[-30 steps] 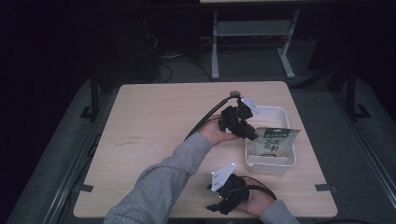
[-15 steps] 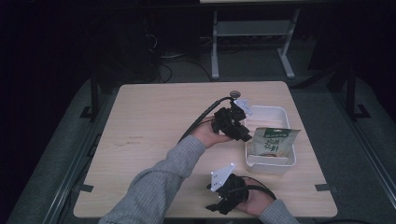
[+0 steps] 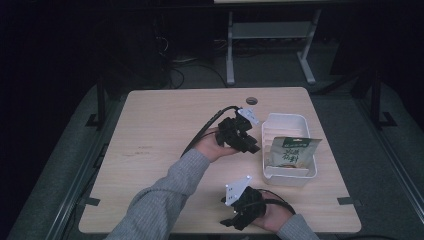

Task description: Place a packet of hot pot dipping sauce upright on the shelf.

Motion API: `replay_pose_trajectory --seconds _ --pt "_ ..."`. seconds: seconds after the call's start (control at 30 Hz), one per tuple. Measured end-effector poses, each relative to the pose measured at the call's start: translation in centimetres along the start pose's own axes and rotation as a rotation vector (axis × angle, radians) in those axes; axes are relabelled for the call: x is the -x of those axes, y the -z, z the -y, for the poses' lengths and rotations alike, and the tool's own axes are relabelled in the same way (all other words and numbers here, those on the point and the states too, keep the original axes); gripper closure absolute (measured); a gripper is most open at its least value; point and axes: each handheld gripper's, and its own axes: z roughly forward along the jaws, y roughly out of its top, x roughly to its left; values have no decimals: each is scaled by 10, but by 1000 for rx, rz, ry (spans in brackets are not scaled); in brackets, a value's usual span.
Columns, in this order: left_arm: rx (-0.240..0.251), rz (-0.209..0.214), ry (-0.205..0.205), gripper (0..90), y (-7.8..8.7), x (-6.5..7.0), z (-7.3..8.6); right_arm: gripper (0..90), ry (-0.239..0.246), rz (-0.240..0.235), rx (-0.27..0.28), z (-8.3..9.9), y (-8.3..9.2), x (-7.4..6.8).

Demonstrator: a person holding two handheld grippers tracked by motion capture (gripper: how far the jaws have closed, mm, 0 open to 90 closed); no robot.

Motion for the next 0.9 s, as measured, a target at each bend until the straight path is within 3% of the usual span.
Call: replay_pose_trajectory --seconds 0.9 --pt "21 -29 43 646 28 13 40 329 -22 20 27 3 7 3"
